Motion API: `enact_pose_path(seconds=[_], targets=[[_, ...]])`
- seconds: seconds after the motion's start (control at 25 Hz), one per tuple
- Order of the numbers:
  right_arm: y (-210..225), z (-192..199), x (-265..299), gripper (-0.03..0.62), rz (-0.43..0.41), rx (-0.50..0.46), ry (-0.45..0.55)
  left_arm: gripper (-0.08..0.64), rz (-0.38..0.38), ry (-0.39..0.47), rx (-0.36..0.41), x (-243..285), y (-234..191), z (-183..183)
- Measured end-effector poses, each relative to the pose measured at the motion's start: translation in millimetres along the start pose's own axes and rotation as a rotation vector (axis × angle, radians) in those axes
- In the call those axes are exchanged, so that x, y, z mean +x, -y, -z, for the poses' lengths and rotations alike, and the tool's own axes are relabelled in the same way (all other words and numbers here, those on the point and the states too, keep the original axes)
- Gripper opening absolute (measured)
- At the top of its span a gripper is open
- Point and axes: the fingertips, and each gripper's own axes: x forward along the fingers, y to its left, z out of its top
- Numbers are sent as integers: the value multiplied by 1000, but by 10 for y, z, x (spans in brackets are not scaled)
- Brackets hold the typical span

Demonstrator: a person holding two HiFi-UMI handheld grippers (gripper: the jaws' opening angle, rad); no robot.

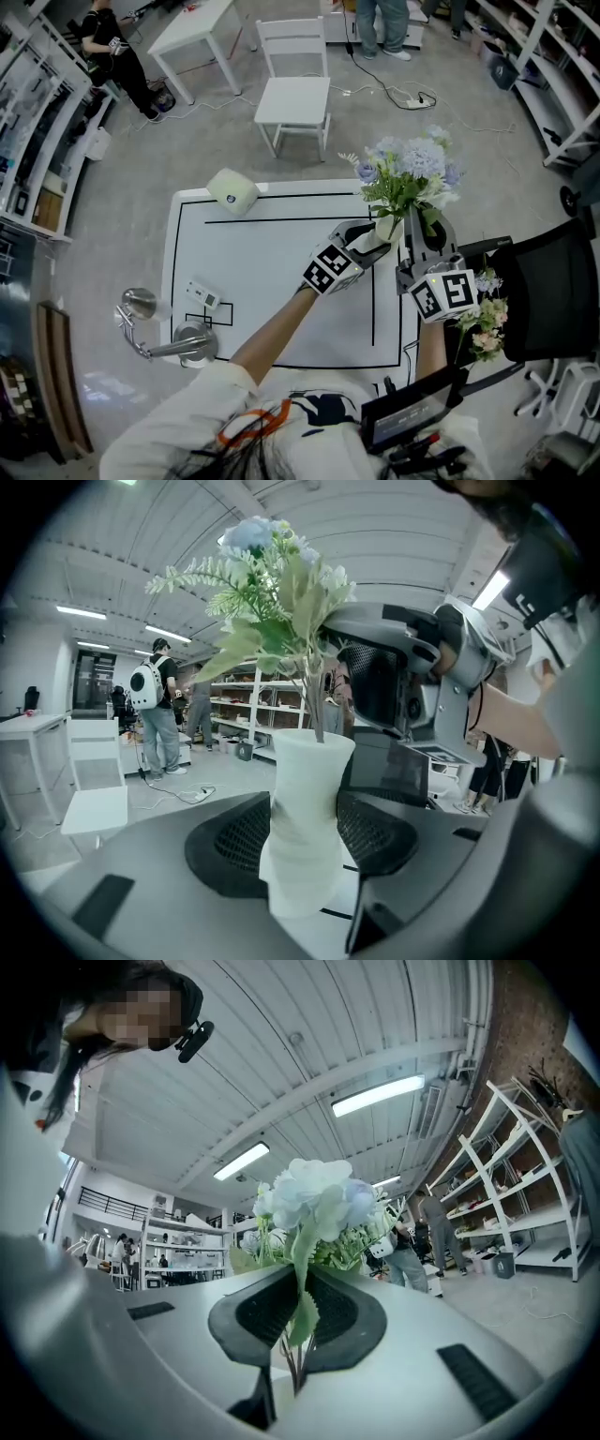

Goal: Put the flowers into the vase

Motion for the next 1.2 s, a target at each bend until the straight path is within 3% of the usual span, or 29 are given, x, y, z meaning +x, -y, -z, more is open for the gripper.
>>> enact_pose_path(seconds=[0.6,1.04,1.2], targets=[[-164,489,-197,36,13,-57,-222,227,-20,-2,-3,-1,-9,-10],[-256,628,-358,206,21,-61,-320,227,-27,-3,-8,12,-11,-4],[-261,738,-411,221,47,-126,-388,227,-30,-5,-7,14,-13,-4]])
